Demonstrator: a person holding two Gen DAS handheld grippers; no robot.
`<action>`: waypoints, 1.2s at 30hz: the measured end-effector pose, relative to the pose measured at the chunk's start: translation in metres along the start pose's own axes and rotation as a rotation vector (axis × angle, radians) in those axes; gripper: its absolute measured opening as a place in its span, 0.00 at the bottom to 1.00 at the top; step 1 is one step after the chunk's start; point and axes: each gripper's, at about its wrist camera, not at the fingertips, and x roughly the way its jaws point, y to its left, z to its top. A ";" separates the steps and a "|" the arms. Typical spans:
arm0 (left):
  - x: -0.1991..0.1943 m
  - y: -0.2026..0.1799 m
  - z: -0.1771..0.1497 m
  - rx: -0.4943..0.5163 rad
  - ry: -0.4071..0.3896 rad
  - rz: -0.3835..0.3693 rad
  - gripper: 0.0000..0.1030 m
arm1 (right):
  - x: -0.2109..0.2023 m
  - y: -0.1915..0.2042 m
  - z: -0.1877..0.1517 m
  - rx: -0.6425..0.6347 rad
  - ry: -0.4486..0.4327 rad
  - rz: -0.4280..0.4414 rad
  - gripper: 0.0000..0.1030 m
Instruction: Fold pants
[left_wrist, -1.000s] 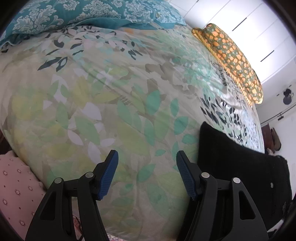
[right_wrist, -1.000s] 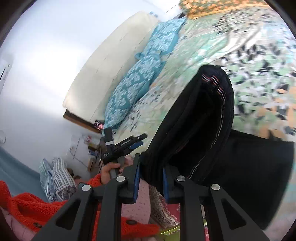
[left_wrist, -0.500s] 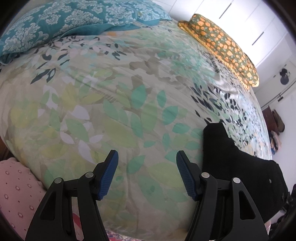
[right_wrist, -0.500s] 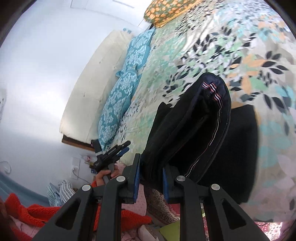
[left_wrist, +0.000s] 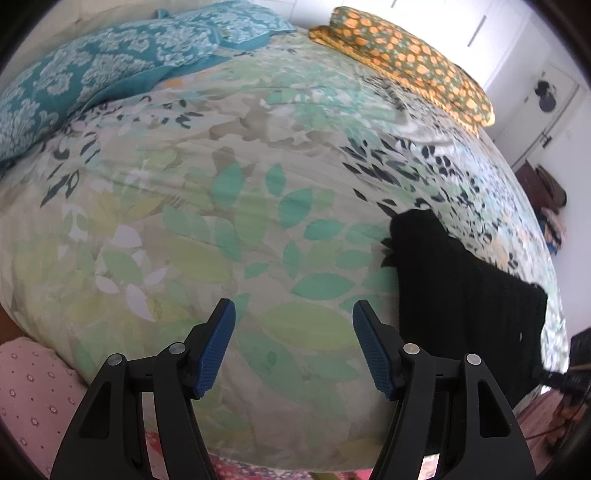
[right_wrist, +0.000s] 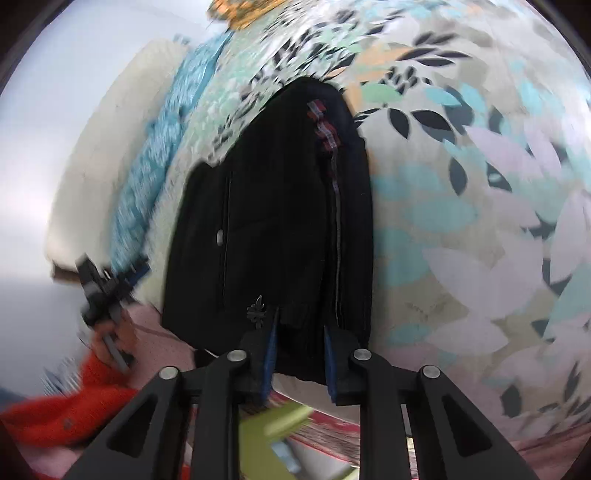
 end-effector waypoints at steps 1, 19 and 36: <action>0.000 -0.004 -0.001 0.018 -0.001 0.002 0.67 | -0.006 0.002 0.002 -0.012 -0.010 -0.021 0.34; -0.005 -0.040 -0.015 0.179 0.008 -0.023 0.69 | -0.009 0.063 0.000 -0.341 0.043 -0.334 0.15; -0.012 -0.116 -0.048 0.432 0.035 -0.137 0.71 | -0.012 0.066 -0.017 -0.372 0.042 -0.424 0.16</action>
